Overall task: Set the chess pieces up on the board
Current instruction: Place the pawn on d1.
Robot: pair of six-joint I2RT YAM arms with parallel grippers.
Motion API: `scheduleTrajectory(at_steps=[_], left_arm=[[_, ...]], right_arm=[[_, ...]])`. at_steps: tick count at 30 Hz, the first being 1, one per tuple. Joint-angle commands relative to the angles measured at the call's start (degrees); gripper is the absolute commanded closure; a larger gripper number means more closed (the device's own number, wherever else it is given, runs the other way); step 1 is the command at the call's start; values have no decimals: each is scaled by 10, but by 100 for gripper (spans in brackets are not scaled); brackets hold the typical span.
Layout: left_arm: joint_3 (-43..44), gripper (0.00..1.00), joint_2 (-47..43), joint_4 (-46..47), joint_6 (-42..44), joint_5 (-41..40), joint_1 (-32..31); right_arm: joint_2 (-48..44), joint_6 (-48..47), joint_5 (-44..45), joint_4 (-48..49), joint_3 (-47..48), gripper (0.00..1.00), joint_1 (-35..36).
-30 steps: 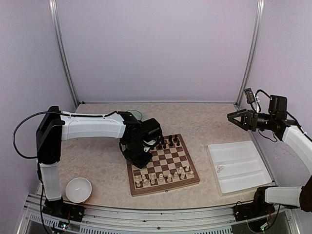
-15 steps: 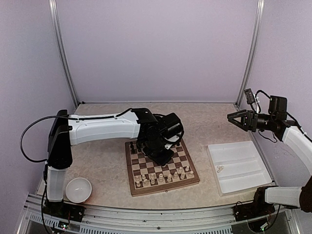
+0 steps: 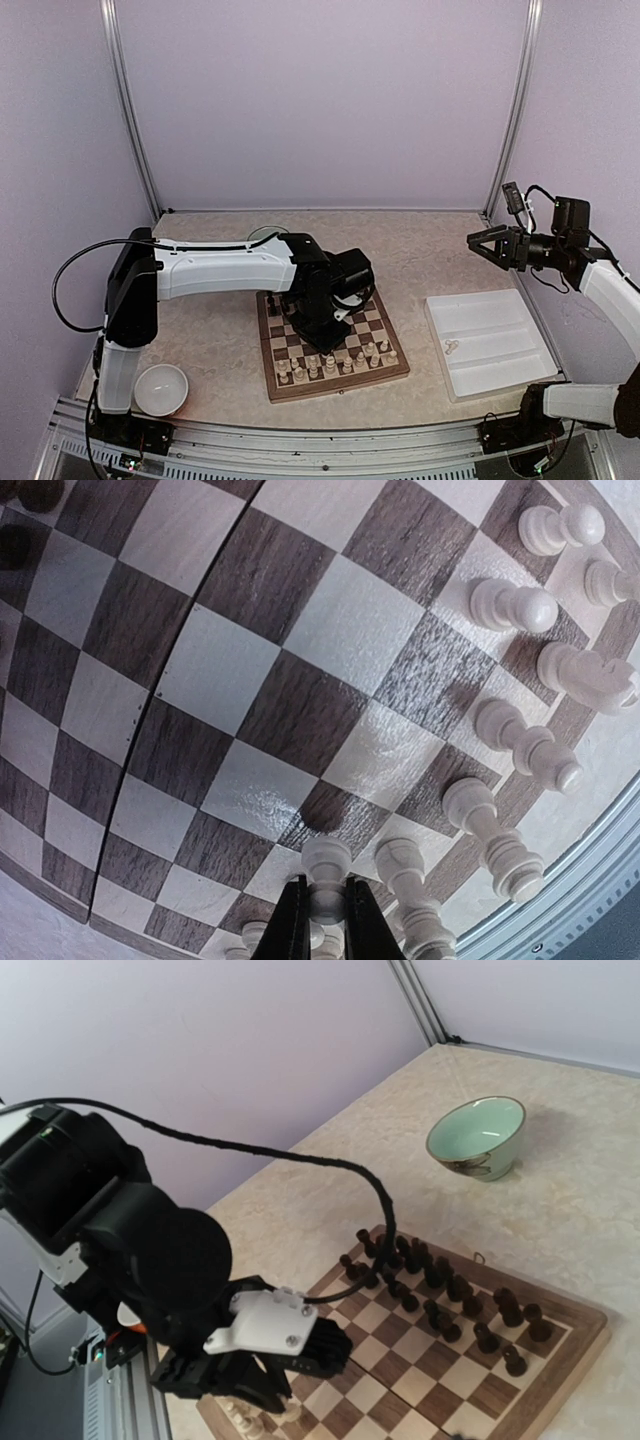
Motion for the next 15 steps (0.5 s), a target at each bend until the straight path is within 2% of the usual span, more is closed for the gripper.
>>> scheduleTrajectory(at_steps=[1,15], left_arm=[[-8,93,-10,1,6,27,-1],[-19,90,-4,10,7,21,-1]], right_arm=[[-7,0,-8,12,-7,46,-7],[-10,-1,-9,12,-8,46,-9]])
